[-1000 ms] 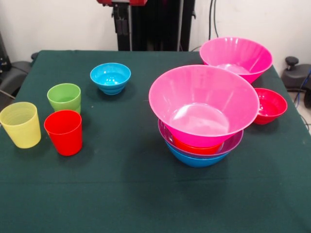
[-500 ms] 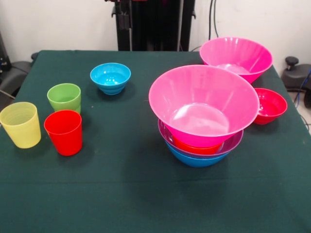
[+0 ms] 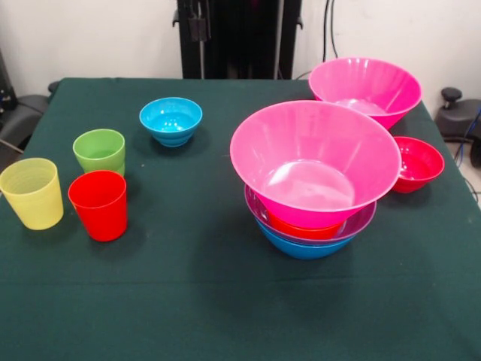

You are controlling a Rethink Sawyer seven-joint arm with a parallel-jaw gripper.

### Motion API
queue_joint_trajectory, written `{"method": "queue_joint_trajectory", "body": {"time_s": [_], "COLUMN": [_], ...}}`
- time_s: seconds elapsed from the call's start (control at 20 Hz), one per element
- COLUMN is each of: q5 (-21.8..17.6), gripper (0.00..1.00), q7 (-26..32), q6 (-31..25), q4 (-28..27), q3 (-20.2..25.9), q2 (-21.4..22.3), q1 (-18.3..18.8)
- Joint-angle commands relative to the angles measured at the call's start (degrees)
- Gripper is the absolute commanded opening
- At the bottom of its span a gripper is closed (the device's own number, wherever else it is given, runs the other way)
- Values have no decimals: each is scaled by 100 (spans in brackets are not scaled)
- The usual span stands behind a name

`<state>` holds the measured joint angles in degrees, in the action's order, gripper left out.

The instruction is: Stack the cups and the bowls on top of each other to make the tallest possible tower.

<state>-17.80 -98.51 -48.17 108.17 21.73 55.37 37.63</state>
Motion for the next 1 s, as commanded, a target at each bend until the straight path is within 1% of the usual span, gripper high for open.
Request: {"method": "queue_joint_trajectory", "body": {"time_s": [0.05, 0.1, 0.15, 0.25, 0.3, 0.5, 0.7, 0.8, 0.95, 1.0], "q5": [-144, -110, -117, -101, -24, -103, -68, -91, 30, 36], "gripper": [0, 0, 100, 100, 100, 100, 100, 100, 100, 100], "q7": [613, 522, 570, 596, 584, 589, 714, 706, 671, 563], "q6": [-642, -584, -461, -315, -405, -573, -354, -314, -183, -74], "q4": [-103, -74, -13, 65, 86, 90, 386, 552, 889, 987], "q3": [338, 327, 381, 412, 421, 387, 428, 402, 465, 458], "q2": [23, 39, 77, 120, 136, 162, 330, 430, 578, 596], "q1": [-142, -149, -117, -82, -71, -127, 22, 38, 48, 1]}}
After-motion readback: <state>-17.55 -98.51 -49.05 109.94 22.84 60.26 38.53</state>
